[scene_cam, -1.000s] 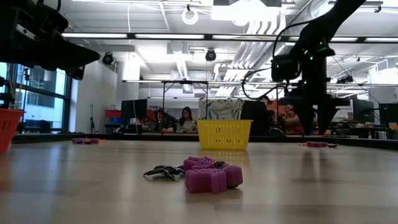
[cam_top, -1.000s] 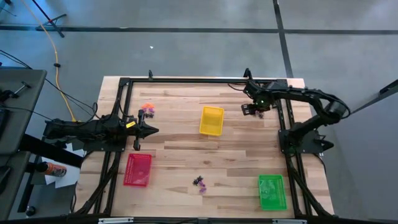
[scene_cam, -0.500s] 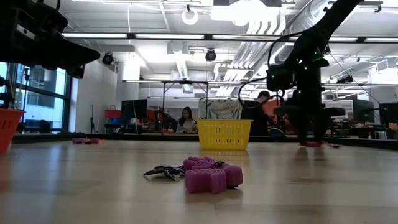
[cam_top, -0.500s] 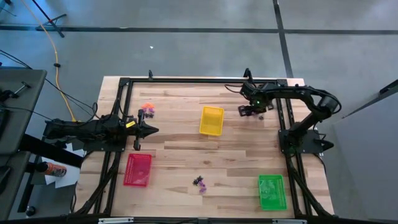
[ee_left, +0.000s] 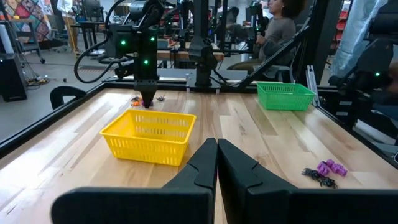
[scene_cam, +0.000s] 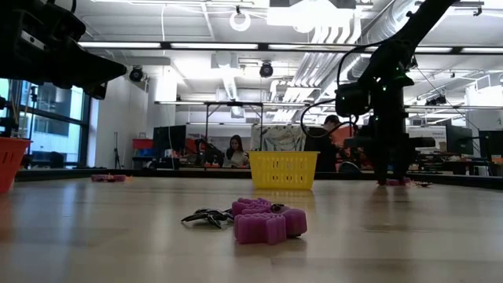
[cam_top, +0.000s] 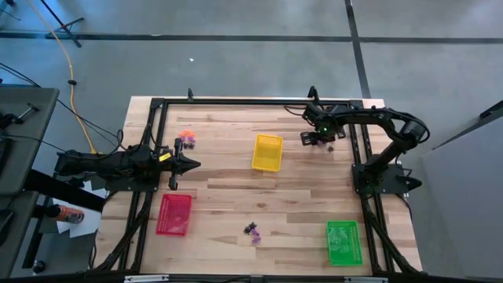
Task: Sort Halloween decoration
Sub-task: Put the skeleton toy into the yellow bin
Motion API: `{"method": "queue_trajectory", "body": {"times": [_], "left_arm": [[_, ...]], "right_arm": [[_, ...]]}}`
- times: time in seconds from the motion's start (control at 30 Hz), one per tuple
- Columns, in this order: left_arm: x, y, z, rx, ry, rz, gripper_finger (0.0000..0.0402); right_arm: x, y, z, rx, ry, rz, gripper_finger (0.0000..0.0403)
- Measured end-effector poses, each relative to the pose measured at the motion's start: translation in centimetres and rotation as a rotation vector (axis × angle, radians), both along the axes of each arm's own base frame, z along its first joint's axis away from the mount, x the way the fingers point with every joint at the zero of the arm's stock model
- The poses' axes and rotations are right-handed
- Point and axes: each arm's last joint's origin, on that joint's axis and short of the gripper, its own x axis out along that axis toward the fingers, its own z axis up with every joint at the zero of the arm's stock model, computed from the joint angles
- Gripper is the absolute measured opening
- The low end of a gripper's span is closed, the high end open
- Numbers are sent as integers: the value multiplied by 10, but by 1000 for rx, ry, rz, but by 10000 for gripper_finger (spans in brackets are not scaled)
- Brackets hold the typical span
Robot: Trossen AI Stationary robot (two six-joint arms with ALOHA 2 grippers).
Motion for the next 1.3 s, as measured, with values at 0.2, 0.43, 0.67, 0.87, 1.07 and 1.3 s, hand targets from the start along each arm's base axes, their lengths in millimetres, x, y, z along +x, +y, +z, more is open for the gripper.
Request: {"method": "queue_trajectory", "body": {"times": [0.2,0.43,0.67,0.87,1.07,1.3], "left_arm": [[0,0,0,0,0,0,1],[0,0,5,-75,-52,1,1],[-1,1,20,-165,-209,14,1],[-2,5,23,-370,-274,126,1],[-3,7,28,-480,-333,184,1],[10,8,78,-373,-311,238,1]], "right_arm": [[1,-1,-5,15,17,1,103],[-2,2,2,-1,3,34,29],[-9,8,34,-82,-89,95,13],[-16,16,68,-161,-271,157,4],[-12,24,103,-282,-568,339,6],[11,42,147,-491,-969,588,6]]}}
